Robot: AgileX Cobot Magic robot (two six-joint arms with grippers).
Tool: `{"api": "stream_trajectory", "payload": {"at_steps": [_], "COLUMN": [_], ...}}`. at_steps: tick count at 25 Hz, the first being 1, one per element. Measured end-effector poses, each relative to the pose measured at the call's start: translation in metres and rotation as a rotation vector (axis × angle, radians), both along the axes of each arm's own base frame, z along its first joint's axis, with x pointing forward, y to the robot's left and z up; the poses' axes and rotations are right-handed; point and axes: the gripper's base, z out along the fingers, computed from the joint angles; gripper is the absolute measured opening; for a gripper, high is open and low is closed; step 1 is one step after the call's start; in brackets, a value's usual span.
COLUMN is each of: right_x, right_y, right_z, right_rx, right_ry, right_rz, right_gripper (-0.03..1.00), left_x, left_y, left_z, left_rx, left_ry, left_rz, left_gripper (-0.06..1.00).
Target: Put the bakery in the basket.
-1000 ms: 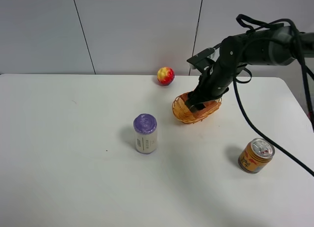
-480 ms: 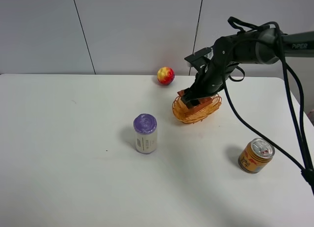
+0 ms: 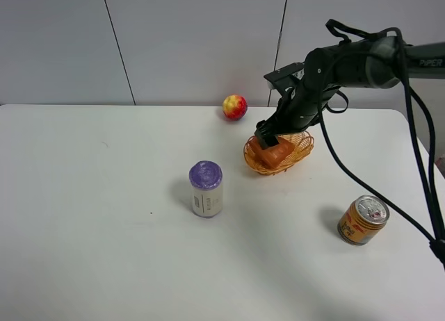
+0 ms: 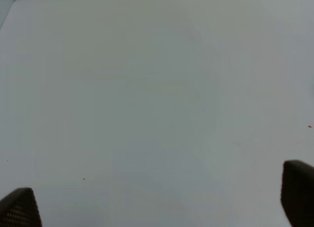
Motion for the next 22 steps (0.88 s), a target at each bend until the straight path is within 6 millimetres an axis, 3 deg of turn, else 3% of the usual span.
{"api": "stream_trajectory", "payload": {"at_steps": [3,6,9,12,16,22], "right_x": [-0.01,-0.028,-0.063,-0.111,-0.186,-0.312], "right_y": [-0.001,-0.002,-0.015,-0.039,-0.082,-0.139], "right_z": [0.035,0.092,0.162,0.212,0.235,0.221], "right_rx": [0.028,0.105,0.214,0.297,0.363,0.354], "right_ry": [-0.051,-0.174,-0.343,-0.5,-0.619,-0.759], "right_rz": [-0.005,-0.025,-0.063,-0.086,-0.168,-0.356], "right_gripper": [0.83,0.83,0.83,0.83,0.83,0.83], "left_x": [0.0,0.0,0.0,0.0,0.0,0.0], "left_y": [0.0,0.0,0.0,0.0,0.0,0.0], "left_z": [0.0,0.0,0.0,0.0,0.0,0.0], "left_rx": [0.0,0.0,0.0,0.0,0.0,0.0], "left_ry": [0.0,0.0,0.0,0.0,0.0,0.0], "left_rz": [0.0,0.0,0.0,0.0,0.0,0.0], "left_gripper": [1.0,1.0,1.0,1.0,1.0,1.0]}}
